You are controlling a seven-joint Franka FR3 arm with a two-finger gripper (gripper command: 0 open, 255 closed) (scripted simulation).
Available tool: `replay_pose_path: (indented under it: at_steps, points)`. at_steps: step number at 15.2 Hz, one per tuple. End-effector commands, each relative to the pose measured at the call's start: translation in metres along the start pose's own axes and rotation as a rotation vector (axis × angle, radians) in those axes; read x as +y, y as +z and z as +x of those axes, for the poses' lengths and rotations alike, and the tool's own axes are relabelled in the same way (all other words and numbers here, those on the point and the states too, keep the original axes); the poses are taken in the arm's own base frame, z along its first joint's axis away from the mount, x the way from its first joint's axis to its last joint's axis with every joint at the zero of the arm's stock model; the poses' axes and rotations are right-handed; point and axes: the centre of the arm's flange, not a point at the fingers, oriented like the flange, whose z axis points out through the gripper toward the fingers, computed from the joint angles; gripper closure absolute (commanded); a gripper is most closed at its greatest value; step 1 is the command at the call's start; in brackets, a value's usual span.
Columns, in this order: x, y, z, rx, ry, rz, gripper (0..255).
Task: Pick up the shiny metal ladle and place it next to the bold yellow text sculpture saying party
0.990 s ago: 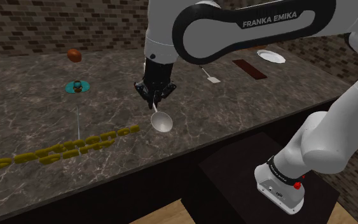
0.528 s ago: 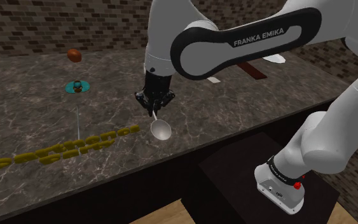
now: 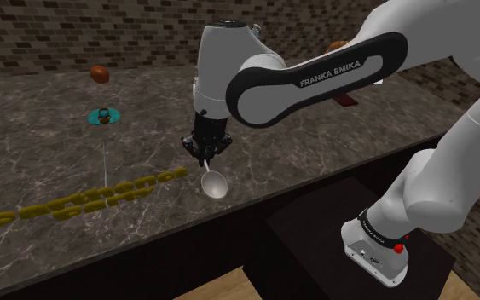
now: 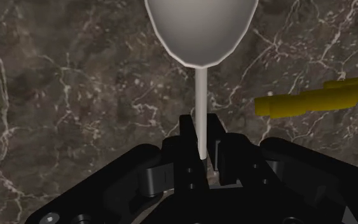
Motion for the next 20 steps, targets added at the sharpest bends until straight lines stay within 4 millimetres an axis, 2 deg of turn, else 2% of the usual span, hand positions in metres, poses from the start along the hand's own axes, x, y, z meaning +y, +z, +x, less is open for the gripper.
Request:
replay_pose_path:
  at_steps: [1,12,20]
  points:
    - [0.001,0.01,0.0,0.0,0.0,0.001,255]
    - [0.007,0.067,0.001,0.0,0.0,0.001,255]
    - [0.007,0.067,0.001,0.0,0.0,0.0,255]
